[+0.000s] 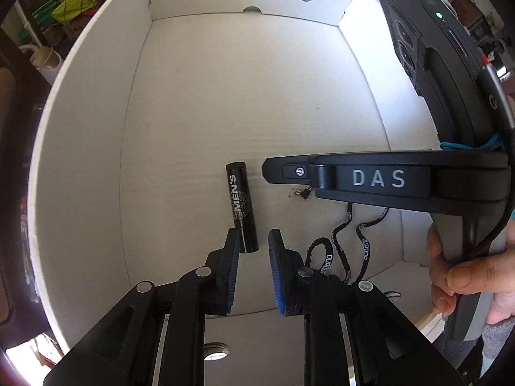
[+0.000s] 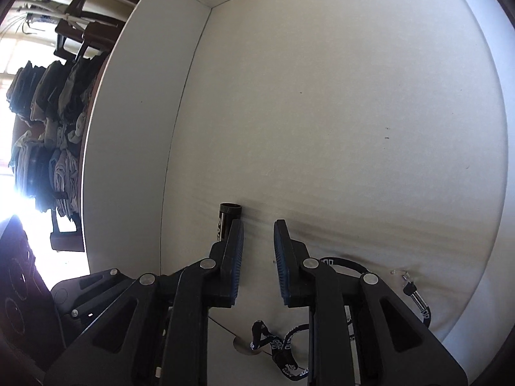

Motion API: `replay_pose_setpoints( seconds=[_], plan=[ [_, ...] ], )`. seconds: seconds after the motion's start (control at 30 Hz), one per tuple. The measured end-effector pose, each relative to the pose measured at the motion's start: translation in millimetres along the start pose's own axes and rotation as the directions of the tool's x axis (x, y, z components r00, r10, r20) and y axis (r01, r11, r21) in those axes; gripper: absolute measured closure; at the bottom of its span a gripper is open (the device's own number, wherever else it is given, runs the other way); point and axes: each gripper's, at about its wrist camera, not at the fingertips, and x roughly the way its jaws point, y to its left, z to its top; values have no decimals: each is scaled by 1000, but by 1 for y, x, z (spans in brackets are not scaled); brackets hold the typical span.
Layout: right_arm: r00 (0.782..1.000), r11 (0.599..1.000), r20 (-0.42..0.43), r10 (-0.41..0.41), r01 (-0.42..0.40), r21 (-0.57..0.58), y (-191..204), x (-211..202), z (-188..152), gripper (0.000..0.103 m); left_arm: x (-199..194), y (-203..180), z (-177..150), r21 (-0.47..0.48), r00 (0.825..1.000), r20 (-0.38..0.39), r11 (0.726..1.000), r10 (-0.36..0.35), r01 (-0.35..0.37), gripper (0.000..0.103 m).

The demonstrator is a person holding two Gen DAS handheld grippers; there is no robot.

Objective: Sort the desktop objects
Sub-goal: 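Move the right gripper back toward the black watch strap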

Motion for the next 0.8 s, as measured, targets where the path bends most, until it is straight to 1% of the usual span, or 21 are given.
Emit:
replay_pose_setpoints(
  seconds=[0.03, 0.07, 0.1, 0.13, 0.17, 0.2, 0.23, 0.27, 0.3, 0.33, 0.37, 0.4, 0.43, 0.47, 0.5, 0.53, 0.57, 0.6, 0.67, 0.73, 0.8],
  plan=[
    [1000, 1000, 15, 0, 0, -11, 4, -7, -2, 83, -5, 1, -1, -6, 1000, 13, 1000, 5, -5, 78],
    [999, 1000, 32, 4, -4, -22, 7, -15, -5, 83, -12, 1, -2, -11, 1000, 29, 1000, 9, -8, 70],
    [999, 999, 48, 9, -8, -38, 11, -25, -8, 82, -18, 0, -4, -12, 999, 50, 1000, 11, -10, 66],
    [998, 998, 65, 11, -7, -56, 14, -35, -11, 80, -26, -2, -6, -12, 997, 75, 1000, 3, -2, 60],
    [996, 997, 86, 9, -3, -76, 17, -47, -16, 73, -34, -6, -9, -11, 995, 100, 1000, -7, 8, 52],
    [994, 995, 110, 9, 2, -99, 20, -60, -22, 67, -42, -11, -12, -9, 992, 127, 1000, -15, 17, 47],
    [991, 993, 136, 10, 6, -121, 22, -75, -28, 64, -51, -18, -16, 1, 987, 159, 1000, -25, 25, 37],
    [987, 990, 161, 10, 13, -140, 22, -90, -36, 55, -59, -27, -20, 18, 981, 189, 999, -40, 37, 27],
    [982, 988, 186, 14, 15, -156, 21, -107, -44, 47, -67, -37, -24, 34, 975, 216, 998, -55, 48, 23],
    [977, 986, 212, 24, 12, -168, 18, -125, -51, 46, -75, -49, -28, 54, 968, 240, 997, -73, 61, 18],
    [971, 985, 235, 39, 3, -175, 13, -142, -59, 44, -84, -52, -33, 77, 961, 256, 994, -99, 82, 16],
    [966, 984, 252, 60, -15, -178, 5, -160, -67, 38, -89, -65, -36, 101, 955, 267, 989, -130, 106, 14],
    [960, 983, 266, 86, -39, -177, -5, -177, -75, 33, -90, -66, -37, 123, 948, 273, 983, -163, 133, 8],
    [955, 983, 278, 106, -57, -176, -15, -193, -82, 23, -91, -79, -34, 144, 941, 277, 977, -194, 159, 7],
    [951, 983, 289, 110, -61, -175, -26, -208, -89, 18, -97, -95, -40, 162, 935, 278, 971, -218, 178, 6],
    [949, 984, 300, 99, -49, -170, -38, -222, -96, 17, -100, -109, -48, 177, 931, 278, 965, -235, 191, 0],
    [947, 987, 312, 75, -25, -161, -51, -237, -103, 17, -101, -121, -54, 191, 928, 279, 961, -247, 198, 0],
    [945, 989, 325, 45, 5, -150, -65, -250, -110, 17, -100, -133, -45, 200, 926, 279, 958, -255, 204, 0],
    [936, 991, 353, -10, 56, -119, -93, -275, -124, 17, -94, -157, -43, 209, 922, 268, 951, -278, 226, 0],
    [923, 992, 380, -70, 105, -73, -130, -301, -140, 17, -86, -185, -40, 211, 920, 255, 946, -297, 247, 0],
    [904, 986, 402, -144, 166, -20, -162, -318, -153, 17, -75, -210, -36, 216, 918, 249, 941, -310, 260, 0]
  ],
)
